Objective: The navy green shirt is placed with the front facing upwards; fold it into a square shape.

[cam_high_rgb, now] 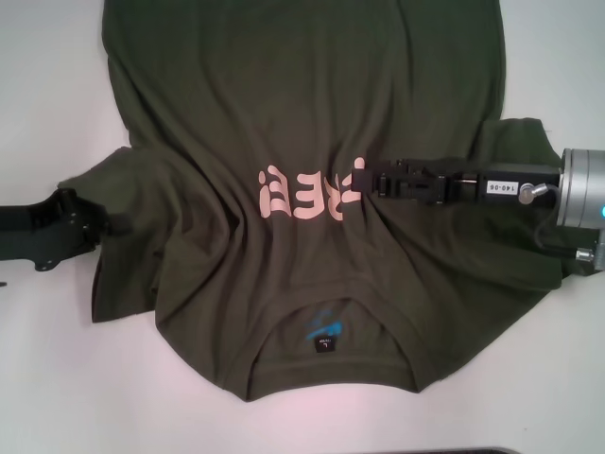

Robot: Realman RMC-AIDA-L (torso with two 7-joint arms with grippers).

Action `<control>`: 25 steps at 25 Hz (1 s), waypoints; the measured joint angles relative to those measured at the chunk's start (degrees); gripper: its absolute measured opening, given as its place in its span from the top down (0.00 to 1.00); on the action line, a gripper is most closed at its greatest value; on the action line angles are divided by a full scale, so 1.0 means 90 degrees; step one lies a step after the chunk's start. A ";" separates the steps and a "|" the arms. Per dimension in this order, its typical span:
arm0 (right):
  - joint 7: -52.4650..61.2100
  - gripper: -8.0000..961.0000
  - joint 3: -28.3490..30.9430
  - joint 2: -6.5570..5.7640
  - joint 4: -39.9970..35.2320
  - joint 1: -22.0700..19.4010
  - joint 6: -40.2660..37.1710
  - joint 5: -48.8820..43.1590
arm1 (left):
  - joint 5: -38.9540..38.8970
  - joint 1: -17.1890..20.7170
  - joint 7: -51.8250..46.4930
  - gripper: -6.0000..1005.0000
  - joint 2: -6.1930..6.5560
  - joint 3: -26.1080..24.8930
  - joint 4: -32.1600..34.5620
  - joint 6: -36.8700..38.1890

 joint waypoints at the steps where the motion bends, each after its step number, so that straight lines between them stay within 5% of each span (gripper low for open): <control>1: 0.0000 0.24 0.0000 0.0000 0.0002 0.0000 0.0005 -0.0008 | -0.0003 0.0011 0.0000 0.81 0.0000 -0.0011 -0.0005 0.0018; 4: 0.0004 0.24 0.0000 0.0000 0.0004 0.0002 0.0009 -0.0017 | -0.0034 0.0035 -0.0008 0.95 0.0017 -0.0090 -0.0018 0.0105; 10: 0.0015 0.24 -0.0001 -0.0001 0.0006 0.0006 -0.0010 -0.0022 | -0.0010 0.0043 -0.0099 0.99 0.0171 -0.0460 -0.0374 0.0453; 15: 0.0021 0.24 -0.0001 0.0000 0.0016 0.0003 -0.0018 -0.0023 | 0.0003 0.0052 -0.0304 0.99 0.0454 -0.0584 -0.0509 0.0496; 25: 0.0030 0.24 0.0000 0.0000 0.0004 -0.0002 -0.0004 -0.0023 | 0.0011 0.0099 -0.0436 0.98 0.0596 -0.0817 -0.0673 0.0515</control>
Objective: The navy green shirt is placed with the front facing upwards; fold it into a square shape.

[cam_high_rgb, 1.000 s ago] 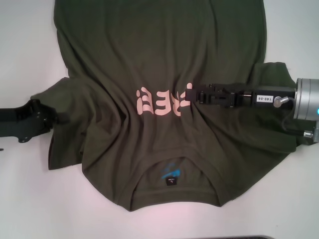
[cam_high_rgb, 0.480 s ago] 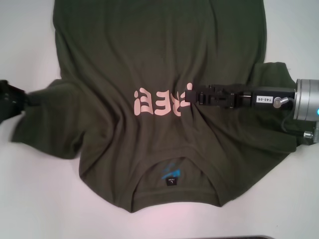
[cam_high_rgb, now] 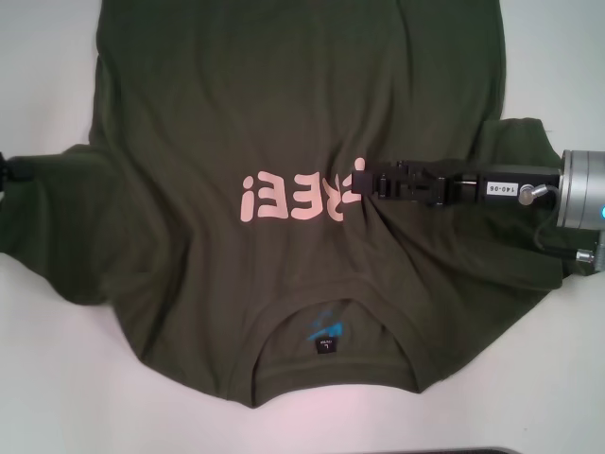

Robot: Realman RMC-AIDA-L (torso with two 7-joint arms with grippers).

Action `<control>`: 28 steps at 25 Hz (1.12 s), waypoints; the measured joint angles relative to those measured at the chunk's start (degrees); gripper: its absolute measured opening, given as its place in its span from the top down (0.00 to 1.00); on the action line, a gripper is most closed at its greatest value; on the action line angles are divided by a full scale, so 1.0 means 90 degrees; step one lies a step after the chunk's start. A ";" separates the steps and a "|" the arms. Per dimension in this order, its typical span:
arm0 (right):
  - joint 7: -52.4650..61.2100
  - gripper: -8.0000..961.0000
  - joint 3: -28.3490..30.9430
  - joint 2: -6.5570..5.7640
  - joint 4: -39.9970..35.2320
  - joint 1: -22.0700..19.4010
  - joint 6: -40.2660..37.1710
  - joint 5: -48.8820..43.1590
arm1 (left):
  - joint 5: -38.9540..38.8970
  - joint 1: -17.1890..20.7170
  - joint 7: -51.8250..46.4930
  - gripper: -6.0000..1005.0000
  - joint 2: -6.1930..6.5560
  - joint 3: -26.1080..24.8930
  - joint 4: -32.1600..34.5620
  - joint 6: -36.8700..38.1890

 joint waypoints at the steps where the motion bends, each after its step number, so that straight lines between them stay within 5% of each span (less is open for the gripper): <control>1: 0.0002 0.24 0.0000 0.0000 0.0000 0.0002 0.0000 0.0000 | 0.0004 0.0009 -0.0022 0.98 0.0027 -0.0015 -0.0014 0.0006; 6: 0.0022 0.24 -0.0018 0.0000 0.0009 0.0039 0.0012 0.0000 | 0.0074 0.0003 -0.0086 0.98 0.0204 -0.0132 -0.0019 0.0037; 21: 0.0080 0.24 -0.0043 -0.0009 -0.0017 0.0078 0.0016 -0.0010 | 0.0115 -0.0141 -0.0264 0.97 0.0450 -0.0189 -0.0177 0.0290; 28: 0.0081 0.24 -0.0049 -0.0010 -0.0011 0.0078 0.0016 -0.0010 | -0.0011 -0.0319 -0.0253 0.97 0.0331 -0.0193 -0.0136 0.0879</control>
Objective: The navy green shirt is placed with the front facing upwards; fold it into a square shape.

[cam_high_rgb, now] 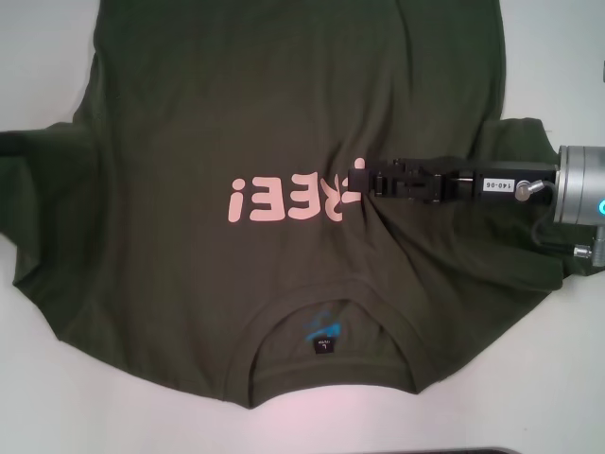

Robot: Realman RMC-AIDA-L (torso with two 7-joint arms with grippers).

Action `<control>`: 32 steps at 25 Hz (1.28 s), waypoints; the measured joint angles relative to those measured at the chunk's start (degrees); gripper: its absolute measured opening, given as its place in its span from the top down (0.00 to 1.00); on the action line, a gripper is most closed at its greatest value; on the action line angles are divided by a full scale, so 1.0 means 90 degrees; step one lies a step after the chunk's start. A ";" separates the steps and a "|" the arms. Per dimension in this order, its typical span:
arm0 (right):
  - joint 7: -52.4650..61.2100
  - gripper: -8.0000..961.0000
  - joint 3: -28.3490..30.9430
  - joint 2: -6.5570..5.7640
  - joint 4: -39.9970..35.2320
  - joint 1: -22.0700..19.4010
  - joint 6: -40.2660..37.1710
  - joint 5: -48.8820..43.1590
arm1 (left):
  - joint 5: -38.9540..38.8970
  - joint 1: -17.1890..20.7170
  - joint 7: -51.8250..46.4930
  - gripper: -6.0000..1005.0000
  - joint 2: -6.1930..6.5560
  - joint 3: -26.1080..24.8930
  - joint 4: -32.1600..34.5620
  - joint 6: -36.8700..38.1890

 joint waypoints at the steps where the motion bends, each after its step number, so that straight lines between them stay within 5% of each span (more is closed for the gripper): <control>1: 0.0000 0.24 0.0000 0.0000 -0.0001 0.0000 0.0000 -0.0001 | -0.0047 -0.0024 0.0000 0.97 -0.0037 -0.0008 0.0001 0.0064; 10: -0.0001 0.24 -0.0004 0.0000 0.0019 0.0000 0.0076 -0.0067 | -0.0594 -0.0220 0.0026 0.97 -0.0723 0.0000 0.0109 0.0025; 18: 0.0077 0.24 -0.0010 -0.0009 0.0023 -0.0022 0.0088 -0.0185 | -0.0628 -0.0336 0.0116 0.96 -0.1237 0.0033 0.0276 -0.0840; 32: 0.0092 0.24 0.0030 -0.0017 0.0023 -0.0082 0.0097 -0.0186 | -0.0645 -0.0578 0.0949 0.92 -0.1514 0.0078 0.0888 -0.1873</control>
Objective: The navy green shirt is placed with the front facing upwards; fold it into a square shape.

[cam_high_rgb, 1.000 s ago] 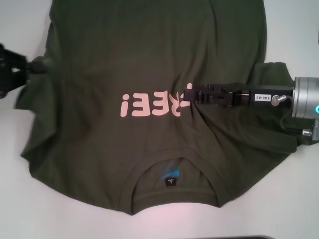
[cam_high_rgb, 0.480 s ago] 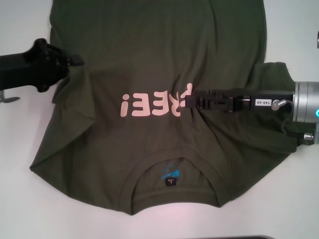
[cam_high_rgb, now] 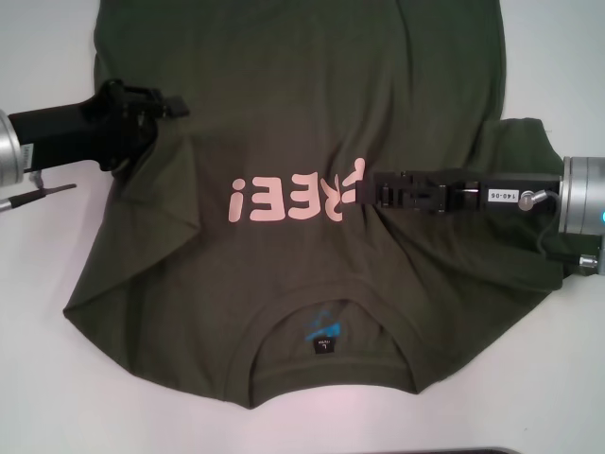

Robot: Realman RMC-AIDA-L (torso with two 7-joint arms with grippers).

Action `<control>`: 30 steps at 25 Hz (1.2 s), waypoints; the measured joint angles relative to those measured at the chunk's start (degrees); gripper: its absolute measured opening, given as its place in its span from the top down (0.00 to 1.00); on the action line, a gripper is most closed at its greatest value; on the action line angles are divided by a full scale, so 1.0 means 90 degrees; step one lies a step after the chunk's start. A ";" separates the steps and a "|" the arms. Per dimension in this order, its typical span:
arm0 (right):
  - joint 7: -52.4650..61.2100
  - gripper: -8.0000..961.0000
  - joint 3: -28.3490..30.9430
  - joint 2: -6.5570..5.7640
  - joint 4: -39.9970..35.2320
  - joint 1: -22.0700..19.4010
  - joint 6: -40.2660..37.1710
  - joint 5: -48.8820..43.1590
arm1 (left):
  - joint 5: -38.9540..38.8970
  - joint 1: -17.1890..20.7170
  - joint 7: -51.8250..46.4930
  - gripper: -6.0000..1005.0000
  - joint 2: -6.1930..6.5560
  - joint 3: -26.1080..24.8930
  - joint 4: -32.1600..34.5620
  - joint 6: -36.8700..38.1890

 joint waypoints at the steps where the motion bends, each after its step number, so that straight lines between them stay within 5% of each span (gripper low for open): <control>1: 0.0001 0.24 0.0006 -0.0001 -0.0001 -0.0001 0.0000 0.0000 | 0.0000 0.0008 0.0001 0.88 0.0017 -0.0006 -0.0005 0.0014; 15: 0.0091 0.24 -0.0030 -0.0029 -0.0011 0.0088 0.0122 0.0001 | 0.0022 -0.0281 -0.0112 0.31 0.0102 0.0423 0.0001 0.0193; 30: 0.0161 0.24 -0.0039 -0.0052 -0.0002 0.0130 0.0147 0.0001 | -0.0309 -0.0303 -0.0352 0.23 0.0156 0.0564 -0.0366 0.0748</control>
